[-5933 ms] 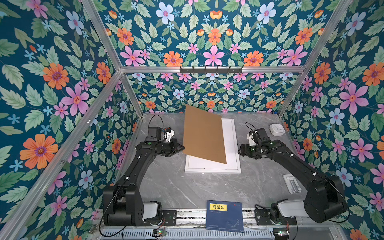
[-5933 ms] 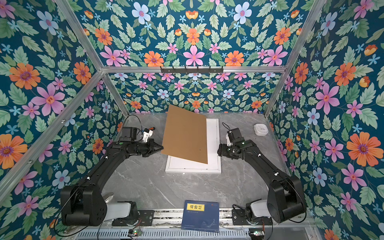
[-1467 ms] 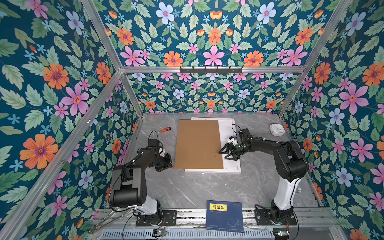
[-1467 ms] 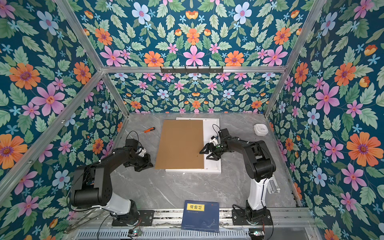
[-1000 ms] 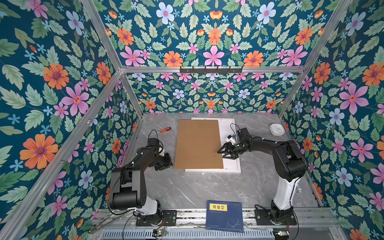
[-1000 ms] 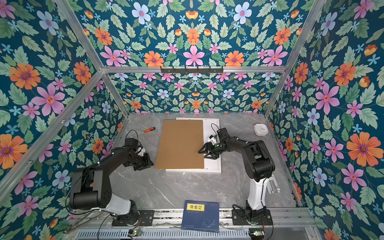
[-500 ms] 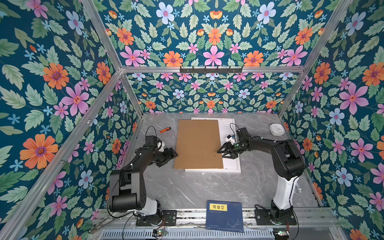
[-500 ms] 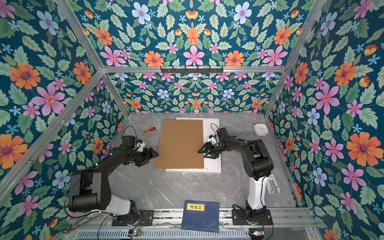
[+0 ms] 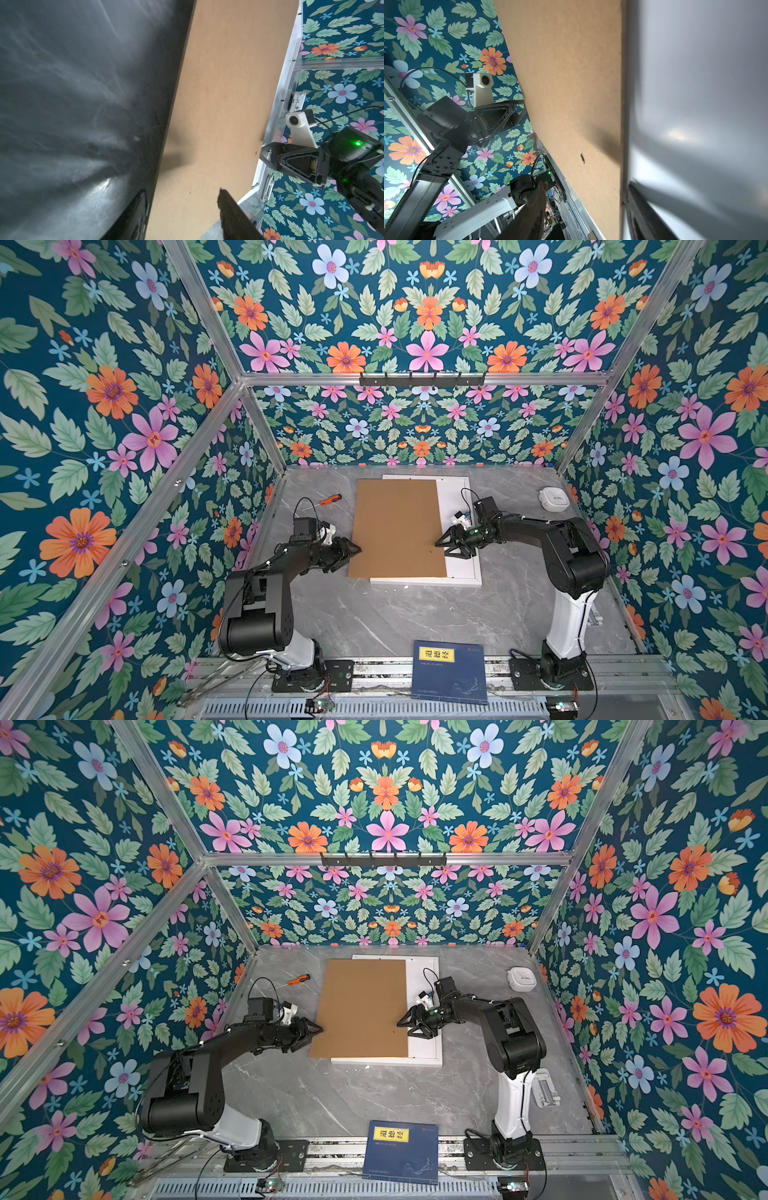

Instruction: Put the photo into the frame

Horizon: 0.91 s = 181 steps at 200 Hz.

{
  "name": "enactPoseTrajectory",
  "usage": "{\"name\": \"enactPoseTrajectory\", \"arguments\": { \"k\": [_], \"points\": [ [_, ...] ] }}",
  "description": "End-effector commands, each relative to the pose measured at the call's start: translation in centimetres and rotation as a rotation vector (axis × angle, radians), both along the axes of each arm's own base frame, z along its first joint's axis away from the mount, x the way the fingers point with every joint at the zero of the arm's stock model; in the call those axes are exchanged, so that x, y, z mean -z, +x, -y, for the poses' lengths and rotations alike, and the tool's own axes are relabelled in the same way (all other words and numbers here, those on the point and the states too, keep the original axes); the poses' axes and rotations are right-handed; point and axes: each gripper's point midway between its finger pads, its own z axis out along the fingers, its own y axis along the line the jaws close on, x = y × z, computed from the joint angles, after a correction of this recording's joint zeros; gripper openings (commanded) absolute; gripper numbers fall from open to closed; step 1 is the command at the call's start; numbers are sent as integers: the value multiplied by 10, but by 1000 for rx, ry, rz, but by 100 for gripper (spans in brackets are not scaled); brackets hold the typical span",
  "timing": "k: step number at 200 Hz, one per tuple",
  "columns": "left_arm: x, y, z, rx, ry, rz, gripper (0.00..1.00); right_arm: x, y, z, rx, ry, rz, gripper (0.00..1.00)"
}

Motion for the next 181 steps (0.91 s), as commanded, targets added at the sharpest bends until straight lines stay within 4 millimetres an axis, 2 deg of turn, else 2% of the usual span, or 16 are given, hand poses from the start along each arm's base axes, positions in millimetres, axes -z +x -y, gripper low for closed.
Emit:
{"name": "enactPoseTrajectory", "arguments": {
  "k": [1,14,35,49,84,101,122,152,162,181],
  "points": [
    [-2,1,4,4,-34,10,56,-2,2,-4,-6,29,17,60],
    [-5,1,7,8,-51,18,52,-7,3,-6,-6,55,28,58],
    [-7,1,8,10,-66,17,38,-14,5,-10,-12,96,40,55],
    [-8,0,8,14,-64,9,33,-19,6,-11,-15,109,49,52],
    [-18,0,8,7,-69,29,26,-33,7,-15,-26,169,63,35],
    [-24,0,10,10,-77,38,22,-40,6,-16,-24,184,73,32],
    [-32,0,10,11,-78,51,22,-47,5,-15,-22,188,84,27],
    [-45,-1,11,15,-85,78,26,-57,4,-16,-22,219,86,7],
    [-49,-2,11,13,-88,86,32,-62,3,-17,-21,234,87,0],
    [-59,-2,14,11,-116,107,42,-70,1,-14,-11,242,98,0]
  ]
}}
